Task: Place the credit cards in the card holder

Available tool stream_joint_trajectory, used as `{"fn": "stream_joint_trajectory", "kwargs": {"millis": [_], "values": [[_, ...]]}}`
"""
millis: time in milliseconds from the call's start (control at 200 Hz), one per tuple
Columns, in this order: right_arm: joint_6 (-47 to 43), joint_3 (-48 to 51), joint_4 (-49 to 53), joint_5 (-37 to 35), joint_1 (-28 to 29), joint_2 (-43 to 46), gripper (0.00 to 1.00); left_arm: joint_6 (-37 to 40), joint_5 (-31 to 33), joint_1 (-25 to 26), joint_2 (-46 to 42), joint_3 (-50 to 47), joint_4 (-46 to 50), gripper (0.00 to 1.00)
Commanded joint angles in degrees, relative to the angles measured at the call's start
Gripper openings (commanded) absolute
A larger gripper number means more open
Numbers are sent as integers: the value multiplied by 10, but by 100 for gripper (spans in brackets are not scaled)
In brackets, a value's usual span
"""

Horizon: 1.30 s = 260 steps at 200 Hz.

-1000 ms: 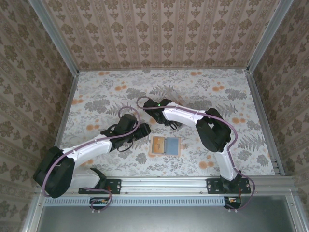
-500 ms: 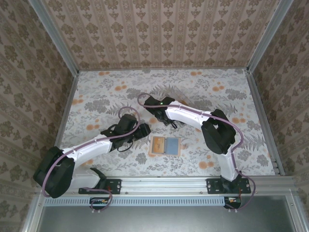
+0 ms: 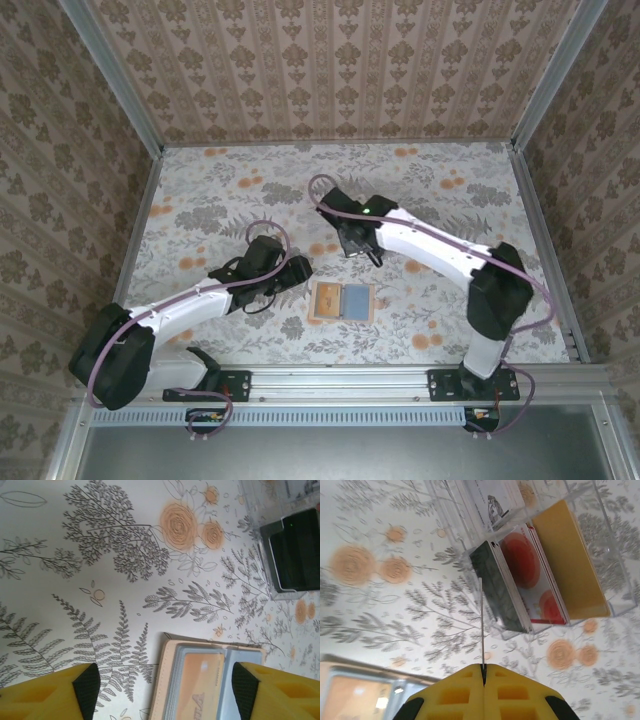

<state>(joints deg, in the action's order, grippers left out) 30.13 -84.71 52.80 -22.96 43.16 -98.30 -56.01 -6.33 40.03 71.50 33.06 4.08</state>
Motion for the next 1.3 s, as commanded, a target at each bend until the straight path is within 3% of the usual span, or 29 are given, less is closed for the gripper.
{"fn": "stream_joint_trajectory", "kwargs": {"millis": [0, 205, 440, 705, 1295], "values": [[71, 65, -75, 121, -23, 78, 1, -12, -41, -6, -11, 23, -39, 70], [196, 266, -335, 357, -105, 225, 2, -45, -118, -19, 8, 34, -132, 67], [244, 350, -433, 450, -135, 272, 3, -68, -180, -22, 57, 62, -213, 65], [286, 396, -517, 495, -135, 266, 3, -98, -233, -22, 102, 73, -295, 54], [298, 409, -556, 522, -144, 227, 6, -92, -250, -22, 93, 74, -294, 26]]}}
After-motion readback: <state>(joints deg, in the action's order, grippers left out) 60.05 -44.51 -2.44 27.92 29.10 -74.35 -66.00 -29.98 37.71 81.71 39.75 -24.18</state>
